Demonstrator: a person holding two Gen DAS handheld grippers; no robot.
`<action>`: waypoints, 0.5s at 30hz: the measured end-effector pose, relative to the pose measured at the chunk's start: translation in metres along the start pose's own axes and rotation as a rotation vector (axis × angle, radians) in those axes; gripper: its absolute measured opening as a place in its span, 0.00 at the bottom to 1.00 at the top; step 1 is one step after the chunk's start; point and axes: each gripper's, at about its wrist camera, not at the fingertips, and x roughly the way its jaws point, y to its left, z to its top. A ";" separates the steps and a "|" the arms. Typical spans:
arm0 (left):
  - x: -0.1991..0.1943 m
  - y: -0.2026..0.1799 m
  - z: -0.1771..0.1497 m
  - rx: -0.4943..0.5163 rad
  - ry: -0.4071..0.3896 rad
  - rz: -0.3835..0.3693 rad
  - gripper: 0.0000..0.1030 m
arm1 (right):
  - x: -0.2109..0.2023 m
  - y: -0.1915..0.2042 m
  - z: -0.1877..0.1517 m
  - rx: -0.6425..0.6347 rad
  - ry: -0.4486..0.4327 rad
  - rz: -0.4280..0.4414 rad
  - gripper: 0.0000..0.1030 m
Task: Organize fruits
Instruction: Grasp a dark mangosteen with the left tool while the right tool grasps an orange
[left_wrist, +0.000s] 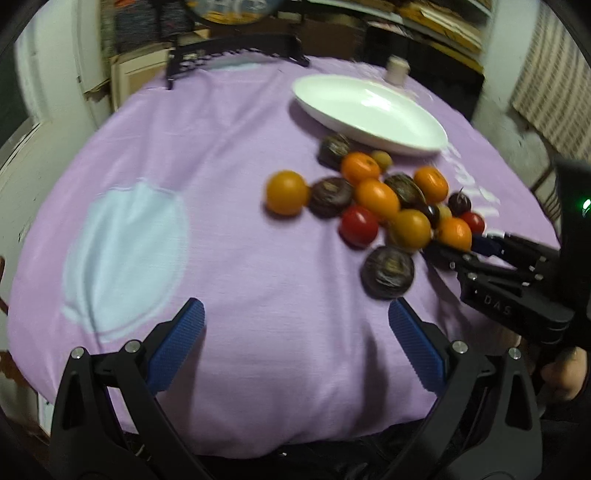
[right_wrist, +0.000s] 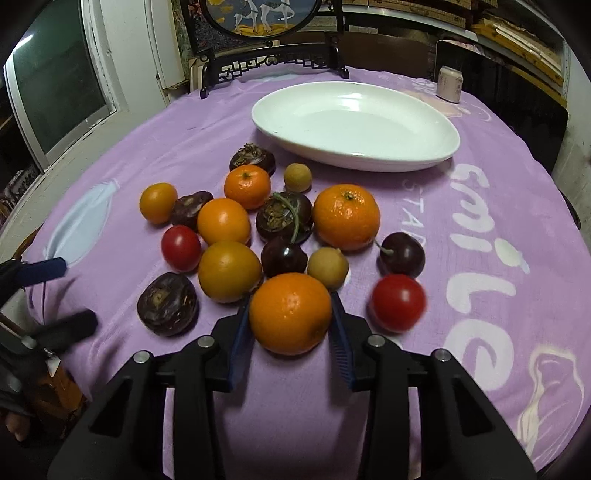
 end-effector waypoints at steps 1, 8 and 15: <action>0.003 -0.004 0.001 0.008 0.011 -0.005 0.98 | -0.001 -0.001 -0.002 0.004 0.004 0.012 0.39; 0.018 -0.035 0.012 0.080 0.031 -0.071 0.98 | -0.042 -0.035 -0.019 0.074 -0.047 -0.069 0.39; 0.031 -0.053 0.022 0.118 0.039 -0.098 0.77 | -0.051 -0.065 -0.032 0.155 -0.055 -0.097 0.39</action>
